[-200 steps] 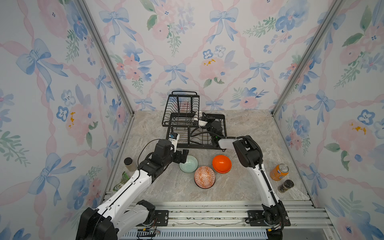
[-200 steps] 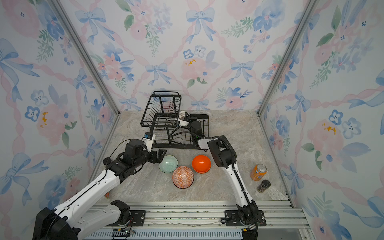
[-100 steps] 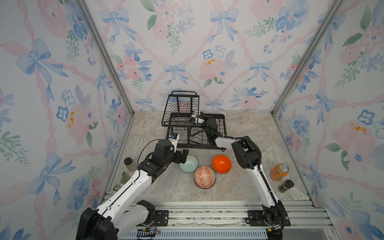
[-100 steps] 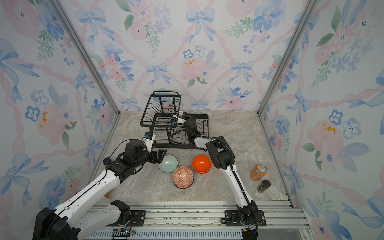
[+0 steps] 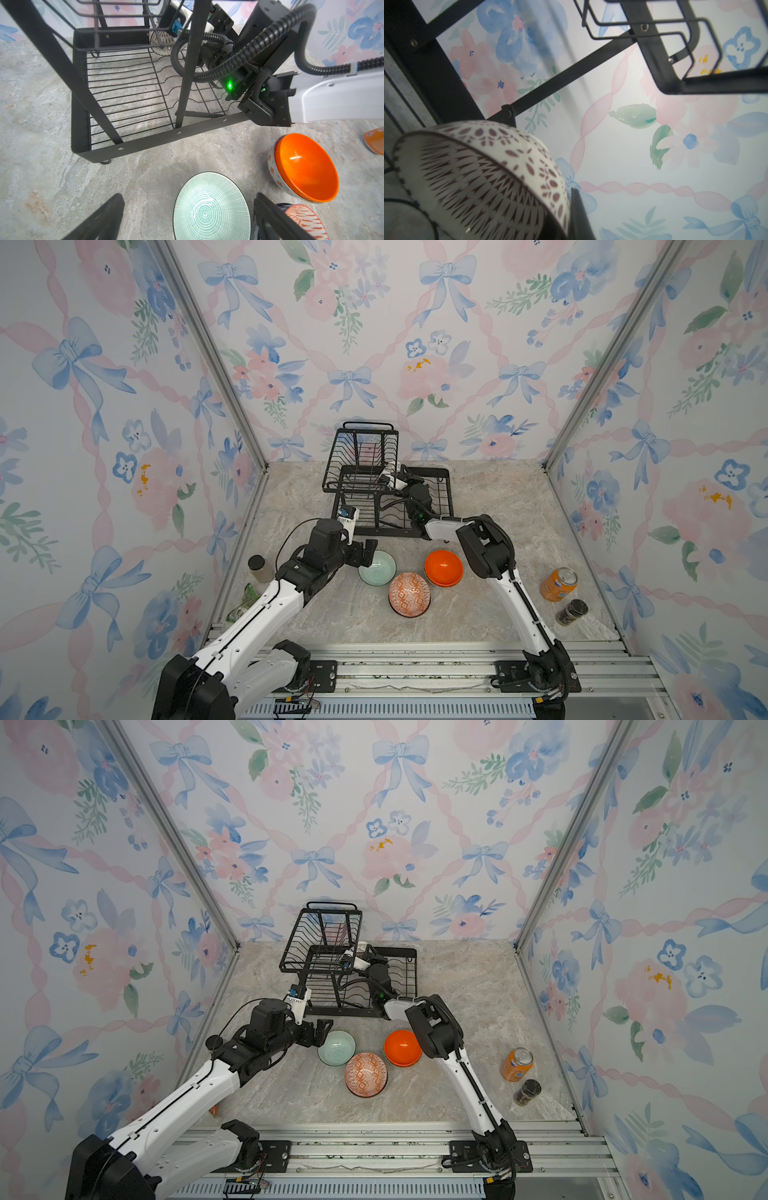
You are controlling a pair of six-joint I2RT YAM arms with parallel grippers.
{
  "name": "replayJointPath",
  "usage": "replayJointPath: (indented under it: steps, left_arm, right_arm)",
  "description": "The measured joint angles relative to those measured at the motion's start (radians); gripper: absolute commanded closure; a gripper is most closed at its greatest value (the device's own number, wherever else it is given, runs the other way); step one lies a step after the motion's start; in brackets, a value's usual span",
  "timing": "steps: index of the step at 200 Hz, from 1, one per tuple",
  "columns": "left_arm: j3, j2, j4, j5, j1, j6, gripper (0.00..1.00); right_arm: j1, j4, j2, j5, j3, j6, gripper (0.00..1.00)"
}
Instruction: Load the bowls into the dish rack
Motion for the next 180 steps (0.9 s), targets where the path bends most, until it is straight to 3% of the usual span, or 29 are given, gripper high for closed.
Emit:
replayJointPath:
  steps: [180]
  left_arm:
    - [0.0,0.009,0.0,-0.001,0.0,0.004,0.02]
  right_arm:
    - [-0.008,0.017,-0.015,-0.069,-0.036,-0.142,1.0]
